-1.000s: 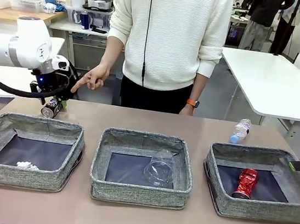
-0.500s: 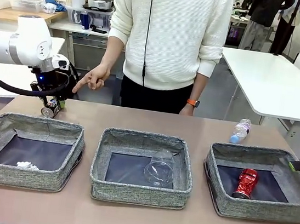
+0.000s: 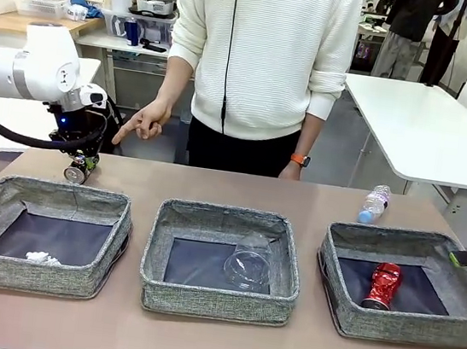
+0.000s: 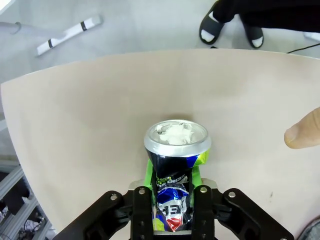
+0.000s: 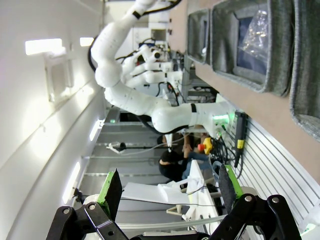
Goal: Sort the waste into the appropriate baskets.
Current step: Pick up the waste item pointed out by the person.
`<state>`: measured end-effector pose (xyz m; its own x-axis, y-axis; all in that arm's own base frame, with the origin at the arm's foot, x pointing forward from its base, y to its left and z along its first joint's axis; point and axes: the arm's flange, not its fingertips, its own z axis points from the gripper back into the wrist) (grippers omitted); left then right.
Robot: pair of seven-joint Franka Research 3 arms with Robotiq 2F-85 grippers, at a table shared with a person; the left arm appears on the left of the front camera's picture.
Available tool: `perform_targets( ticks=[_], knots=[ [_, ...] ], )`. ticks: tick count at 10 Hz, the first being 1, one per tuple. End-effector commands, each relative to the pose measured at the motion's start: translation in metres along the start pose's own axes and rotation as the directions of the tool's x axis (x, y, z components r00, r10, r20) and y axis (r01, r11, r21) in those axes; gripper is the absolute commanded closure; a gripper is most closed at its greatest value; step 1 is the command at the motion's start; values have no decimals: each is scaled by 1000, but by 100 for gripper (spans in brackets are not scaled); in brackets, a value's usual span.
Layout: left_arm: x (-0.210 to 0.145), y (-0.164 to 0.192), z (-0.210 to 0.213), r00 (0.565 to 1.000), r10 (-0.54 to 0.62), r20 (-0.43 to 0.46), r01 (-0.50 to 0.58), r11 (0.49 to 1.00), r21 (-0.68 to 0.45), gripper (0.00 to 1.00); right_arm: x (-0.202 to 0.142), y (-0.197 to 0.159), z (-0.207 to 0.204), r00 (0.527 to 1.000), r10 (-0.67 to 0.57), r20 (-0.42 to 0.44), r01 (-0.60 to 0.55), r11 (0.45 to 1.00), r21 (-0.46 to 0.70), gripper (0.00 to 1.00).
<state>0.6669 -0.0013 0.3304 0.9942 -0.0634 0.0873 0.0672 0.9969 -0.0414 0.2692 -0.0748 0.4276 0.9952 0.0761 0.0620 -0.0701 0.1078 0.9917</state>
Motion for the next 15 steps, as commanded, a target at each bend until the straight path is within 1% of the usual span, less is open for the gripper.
perform_targets(
  ticks=[1,2,3,4,5,6,7,8,9,10,11,12,13,14,15],
  knots=[
    [-2,0,2,1000,10,-17,-10,1000,2,100,2,7,0,1000,-16,8,16,1000,19,0],
    [-3,2,6,1000,18,-14,-18,1000,-4,100,2,7,0,1000,-16,8,16,1000,19,0],
    [-7,4,17,999,35,8,-35,999,-9,100,2,7,0,1000,-16,8,16,1000,19,0],
    [-16,8,42,997,60,44,-58,998,-37,100,2,7,0,1000,-16,8,16,1000,19,0],
    [-33,13,78,994,58,97,-50,996,-78,100,2,7,0,1000,-16,8,16,1000,19,0],
    [-61,17,125,987,111,116,-99,990,-104,100,2,7,0,1000,-16,8,16,1000,19,0],
    [-91,16,161,983,149,108,-127,975,-182,100,2,7,0,1000,-16,8,16,1000,19,0],
    [-126,10,181,990,132,51,-120,974,-190,100,2,7,0,1000,-16,8,16,1000,19,0],
    [-159,2,190,986,160,48,-148,972,-184,100,2,7,0,1000,-16,8,16,1000,19,0],
    [-200,-7,194,994,114,0,-111,973,-202,100,2,7,0,1000,-16,8,16,1000,19,0],
    [-224,-12,192,998,61,23,-55,978,-202,100,2,7,0,1000,-16,8,16,1000,19,0],
    [-254,-22,187,994,-5,111,35,961,-273,100,2,7,0,1000,-16,8,16,1000,19,0],
    [-258,-21,179,985,-102,141,138,952,-273,100,2,7,0,1000,-16,8,16,1000,19,0],
    [-232,-20,197,998,59,22,-53,976,-210,100,2,7,0,1000,-16,8,16,1000,19,0],
    [-232,-20,197,998,59,22,-53,976,-210,100,2,7,0,1000,-16,8,16,1000,19,0]
  ],
)
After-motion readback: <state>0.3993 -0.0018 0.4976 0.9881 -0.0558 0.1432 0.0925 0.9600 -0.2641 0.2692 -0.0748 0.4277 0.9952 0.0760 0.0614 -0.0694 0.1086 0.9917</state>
